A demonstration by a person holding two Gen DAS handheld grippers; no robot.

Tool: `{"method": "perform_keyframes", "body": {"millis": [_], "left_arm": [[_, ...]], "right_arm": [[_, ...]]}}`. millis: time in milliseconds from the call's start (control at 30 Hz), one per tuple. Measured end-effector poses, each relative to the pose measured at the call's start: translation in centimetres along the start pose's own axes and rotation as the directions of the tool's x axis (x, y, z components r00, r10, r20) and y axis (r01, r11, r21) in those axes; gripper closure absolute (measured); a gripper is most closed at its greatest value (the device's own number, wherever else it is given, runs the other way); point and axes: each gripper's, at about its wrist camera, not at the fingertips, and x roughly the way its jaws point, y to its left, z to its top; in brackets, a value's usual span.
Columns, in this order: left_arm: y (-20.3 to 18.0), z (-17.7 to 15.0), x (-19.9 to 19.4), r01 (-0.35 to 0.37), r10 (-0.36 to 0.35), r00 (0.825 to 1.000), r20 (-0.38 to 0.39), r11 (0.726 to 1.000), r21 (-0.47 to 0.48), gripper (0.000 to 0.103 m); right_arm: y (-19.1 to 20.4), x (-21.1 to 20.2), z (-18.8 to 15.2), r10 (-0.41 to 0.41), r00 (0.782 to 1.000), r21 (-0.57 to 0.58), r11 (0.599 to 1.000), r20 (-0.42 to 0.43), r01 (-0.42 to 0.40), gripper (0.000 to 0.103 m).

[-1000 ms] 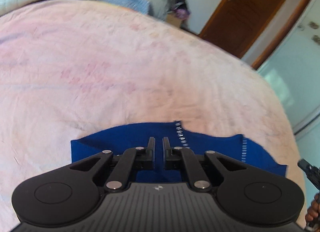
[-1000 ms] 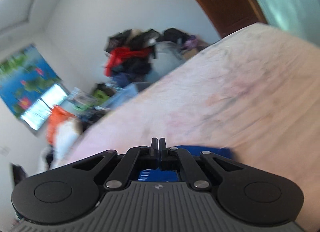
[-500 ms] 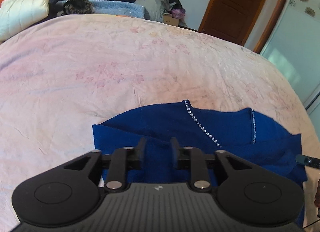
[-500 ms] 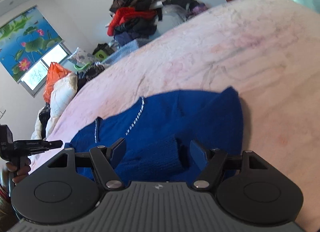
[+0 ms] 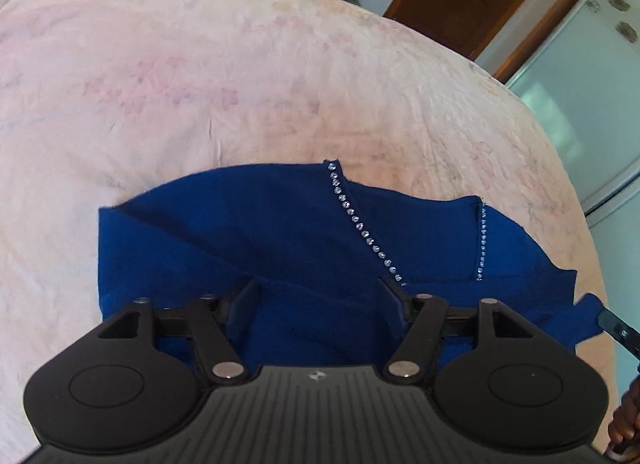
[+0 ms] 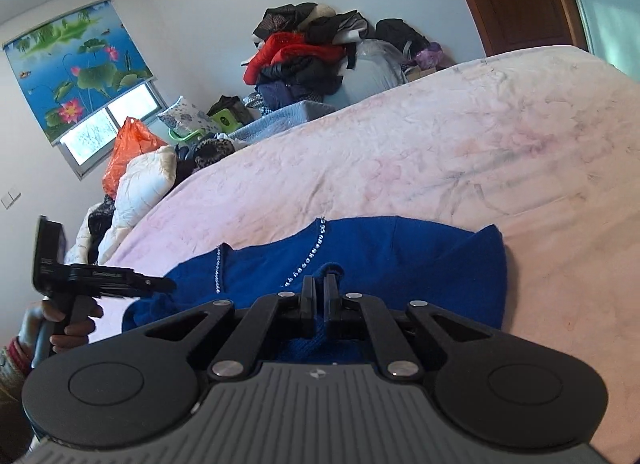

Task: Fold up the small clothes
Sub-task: 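Grasp the sweater near the neckline with the left gripper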

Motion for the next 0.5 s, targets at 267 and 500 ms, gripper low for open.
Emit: {"method": "perform_keyframes", "body": {"millis": [267,500], "left_arm": [[-0.9,-1.9,-4.3,-0.081,0.071,0.989,0.126,0.994,0.076,0.103],[-1.4,1.3,-7.5,-0.033,0.02,0.964,0.266,0.998,0.047,0.103]], "right_arm": [[0.5,-3.4,0.3,0.036,0.996,0.063,0.997,0.084,-0.041,0.095],[0.9,-5.9,1.5,0.119,0.984,0.123,0.983,0.136,-0.136,0.098]]}}
